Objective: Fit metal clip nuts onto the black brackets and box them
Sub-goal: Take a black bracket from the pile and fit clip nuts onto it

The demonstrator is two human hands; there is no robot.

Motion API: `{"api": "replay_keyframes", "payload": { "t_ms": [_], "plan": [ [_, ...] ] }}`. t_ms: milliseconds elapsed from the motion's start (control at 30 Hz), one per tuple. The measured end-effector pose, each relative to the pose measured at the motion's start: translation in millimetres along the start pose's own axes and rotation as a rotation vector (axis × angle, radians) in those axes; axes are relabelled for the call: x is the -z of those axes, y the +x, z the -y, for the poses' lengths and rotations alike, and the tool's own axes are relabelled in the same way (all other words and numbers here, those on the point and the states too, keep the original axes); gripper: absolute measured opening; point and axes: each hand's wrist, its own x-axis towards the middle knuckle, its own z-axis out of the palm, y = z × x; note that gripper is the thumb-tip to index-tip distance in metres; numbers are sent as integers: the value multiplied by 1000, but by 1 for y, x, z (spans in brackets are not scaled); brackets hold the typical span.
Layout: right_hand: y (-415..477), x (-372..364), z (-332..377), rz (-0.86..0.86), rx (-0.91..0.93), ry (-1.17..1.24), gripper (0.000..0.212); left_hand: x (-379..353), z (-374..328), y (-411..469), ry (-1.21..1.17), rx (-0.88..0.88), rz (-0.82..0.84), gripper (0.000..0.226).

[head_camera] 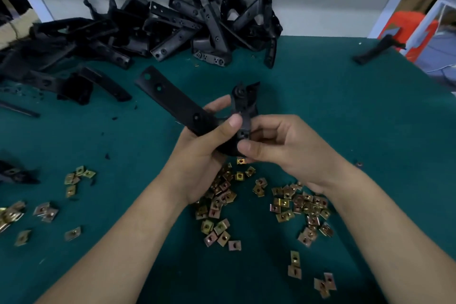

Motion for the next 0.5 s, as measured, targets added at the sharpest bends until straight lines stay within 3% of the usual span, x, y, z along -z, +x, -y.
{"api": "replay_keyframes", "payload": {
  "t_ms": [100,233,400,500],
  "plan": [
    [-5,0,0,-48,-47,-115,30,8,-2,2,-49,41,15,30],
    [-16,20,4,104,-224,-679,22,22,-14,7,-167,-19,-102,17],
    [-18,15,-1,136,-238,-762,10,26,-10,11,-120,-46,-137,11],
    [-20,17,-1,150,-246,-732,13,27,-9,13,-93,-44,-122,12]
  ]
}}
